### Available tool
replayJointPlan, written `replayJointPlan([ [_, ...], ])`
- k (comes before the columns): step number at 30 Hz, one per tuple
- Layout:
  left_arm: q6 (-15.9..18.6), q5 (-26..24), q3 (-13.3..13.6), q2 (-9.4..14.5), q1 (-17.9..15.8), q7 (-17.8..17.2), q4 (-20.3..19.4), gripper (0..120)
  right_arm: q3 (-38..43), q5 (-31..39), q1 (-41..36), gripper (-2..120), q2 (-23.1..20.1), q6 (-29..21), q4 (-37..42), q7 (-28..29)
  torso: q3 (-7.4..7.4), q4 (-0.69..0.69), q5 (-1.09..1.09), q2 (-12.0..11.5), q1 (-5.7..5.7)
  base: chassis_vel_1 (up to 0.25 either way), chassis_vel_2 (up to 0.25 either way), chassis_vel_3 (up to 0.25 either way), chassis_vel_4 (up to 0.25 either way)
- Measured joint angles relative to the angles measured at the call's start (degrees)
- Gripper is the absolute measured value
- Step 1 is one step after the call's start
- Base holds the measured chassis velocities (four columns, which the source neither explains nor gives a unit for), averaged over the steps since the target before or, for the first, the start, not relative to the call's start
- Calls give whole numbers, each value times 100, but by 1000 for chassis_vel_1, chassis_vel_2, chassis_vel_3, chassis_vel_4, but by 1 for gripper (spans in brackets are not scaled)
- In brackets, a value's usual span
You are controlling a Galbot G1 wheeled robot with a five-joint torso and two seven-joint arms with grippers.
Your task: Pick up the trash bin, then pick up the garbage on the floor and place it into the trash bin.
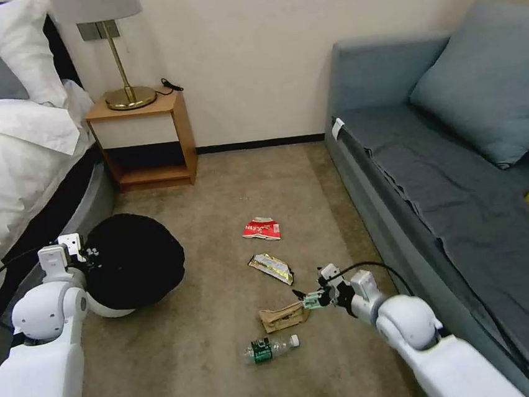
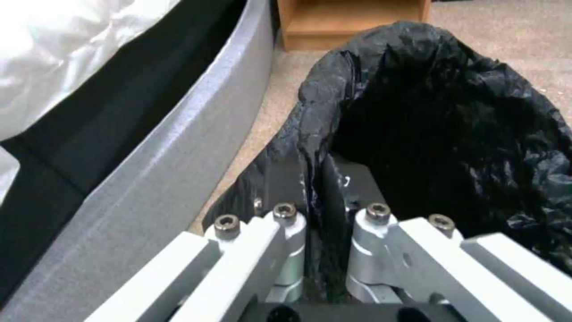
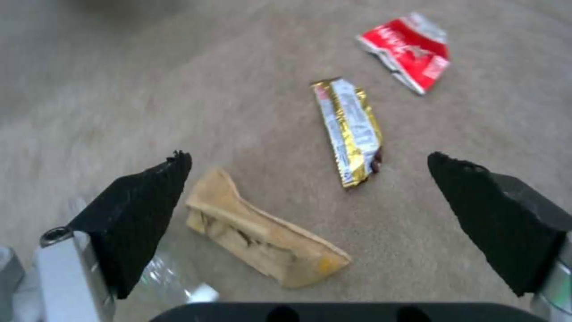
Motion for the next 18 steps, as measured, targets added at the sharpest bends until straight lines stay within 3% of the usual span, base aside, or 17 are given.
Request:
replayJointPlan([
  [5, -25, 24, 10, 41, 30, 36, -62, 5, -432, -124, 492, 100, -267, 149, -399, -491, 0, 0, 0, 0, 0, 0, 0, 0, 0],
  [9, -66, 138, 51, 37, 51, 120, -86, 5, -1242, -212, 1121, 100, -462, 289, -802, -746, 0, -2, 0, 1, 0, 0, 0, 0, 0],
  [15, -74, 220, 66, -23, 50, 158, -87, 5, -2031, -365, 1595, 100, -472, 380, -1065, -878, 0, -1, 0, 0, 0, 0, 0, 0, 0],
  [18, -107, 348, 70, -129, 60, 183, -84, 5, -2795, -761, 2028, 100, -337, 557, -1418, -1059, 0, -1, 2, 0, 0, 0, 0, 0, 0],
])
